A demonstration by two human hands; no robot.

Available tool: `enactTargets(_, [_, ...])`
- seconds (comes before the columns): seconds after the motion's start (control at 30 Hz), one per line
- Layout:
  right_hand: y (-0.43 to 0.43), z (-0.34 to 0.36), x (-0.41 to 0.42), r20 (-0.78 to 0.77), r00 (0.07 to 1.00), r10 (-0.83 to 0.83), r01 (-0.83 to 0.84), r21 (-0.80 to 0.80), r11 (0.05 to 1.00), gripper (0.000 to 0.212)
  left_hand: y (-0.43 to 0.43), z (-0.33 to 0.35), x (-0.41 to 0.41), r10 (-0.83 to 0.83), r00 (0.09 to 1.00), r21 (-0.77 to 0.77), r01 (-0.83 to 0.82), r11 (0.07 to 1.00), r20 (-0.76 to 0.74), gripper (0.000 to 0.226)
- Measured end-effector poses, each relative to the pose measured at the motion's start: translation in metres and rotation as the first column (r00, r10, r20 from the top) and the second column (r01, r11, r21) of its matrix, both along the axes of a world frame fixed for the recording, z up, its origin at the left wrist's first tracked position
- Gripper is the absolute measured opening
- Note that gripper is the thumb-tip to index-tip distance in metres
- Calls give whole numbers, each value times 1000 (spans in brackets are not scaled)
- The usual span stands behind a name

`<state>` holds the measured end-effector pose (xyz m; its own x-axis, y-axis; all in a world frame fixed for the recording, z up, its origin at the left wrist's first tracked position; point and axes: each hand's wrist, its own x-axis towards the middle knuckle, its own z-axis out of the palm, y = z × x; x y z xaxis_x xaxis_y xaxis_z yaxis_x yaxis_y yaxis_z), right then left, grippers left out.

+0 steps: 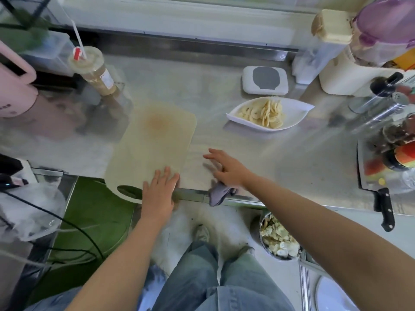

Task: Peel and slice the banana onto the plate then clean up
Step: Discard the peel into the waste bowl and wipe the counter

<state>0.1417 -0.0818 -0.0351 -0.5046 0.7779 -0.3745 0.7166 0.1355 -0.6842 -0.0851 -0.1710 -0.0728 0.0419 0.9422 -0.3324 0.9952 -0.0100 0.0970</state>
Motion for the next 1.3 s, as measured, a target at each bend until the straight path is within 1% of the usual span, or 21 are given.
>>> enactTargets(0.1, [-9,-3,-30,72,971,227,-225,-39,974,69,-23,3,4,106,983,290,-145,946,148,49])
enactTargets(0.13, [-12,-5,-38,123,950,287,-284,-41,958,69,-29,6,7,227,957,355,-279,892,181,45])
enactTargets(0.17, [-17,-7,-42,175,925,339,-336,-46,941,68,-34,7,8,418,878,367,-478,798,233,48])
enactTargets(0.2, [-22,-10,-45,217,901,375,-374,-47,926,67,-36,0,5,636,704,301,-711,636,317,56])
enactTargets(0.23, [-26,-13,-46,243,884,399,-401,-44,915,66,-35,-2,3,805,432,153,-901,406,406,66])
enactTargets(0.27, [-30,-16,-45,250,876,411,-417,-32,908,65,-32,-2,0,868,81,-85,-986,140,490,72])
enactTargets(0.3, [-32,-17,-44,253,871,421,-429,-26,903,64,-29,1,-2,789,-281,-351,-932,-90,546,70])
enactTargets(0.33, [-33,-17,-42,252,866,431,-440,-22,898,63,-28,3,-4,628,-553,-589,-788,-179,548,56])
enactTargets(0.37, [-33,-16,-40,242,866,436,-443,-28,896,62,-27,5,-4,479,-686,-713,-682,-162,548,37])
enactTargets(0.4, [-33,-16,-38,223,870,440,-442,-44,896,60,-25,6,-3,411,-721,-739,-657,-149,558,25])
enactTargets(0.5, [-38,-12,-33,91,946,312,-304,-96,948,51,-24,11,2,428,-650,-652,-740,-167,628,36])
enactTargets(0.57, [-41,-8,-31,-42,998,36,-43,-166,985,38,-26,12,0,505,-568,-550,-810,-202,650,35])
enactTargets(0.6, [-41,-7,-30,-85,990,-112,91,-215,972,32,-29,13,-2,541,-509,-487,-851,-198,669,32])
enactTargets(0.67, [-38,-1,-25,-161,905,-394,292,-438,850,43,-36,16,-2,609,-352,-366,-924,-108,711,22])
enactTargets(0.7, [-38,2,-22,-186,827,-531,330,-604,726,49,-39,18,0,619,-284,-322,-945,-52,732,15])
enactTargets(0.73, [-39,5,-15,-216,738,-640,311,-732,606,46,-43,20,3,626,-226,-288,-958,-3,747,10])
enactTargets(0.77, [-42,8,-8,-269,655,-706,250,-805,538,41,-46,20,5,626,-183,-262,-964,36,758,8])
enactTargets(0.83, [-47,0,9,-351,575,-739,169,-833,527,48,-49,20,8,618,-130,-227,-971,81,775,12])
enactTargets(0.97, [-64,1,58,-230,582,-780,326,-812,483,35,-42,22,24,612,46,-139,-958,252,790,27])
enactTargets(1.1, [-78,0,122,-78,606,-791,449,-788,421,33,-22,19,61,627,185,-134,-895,425,756,13])
enactTargets(1.3, [-110,-7,194,8,482,-876,531,-798,285,30,12,11,127,599,393,-167,-724,670,698,12])
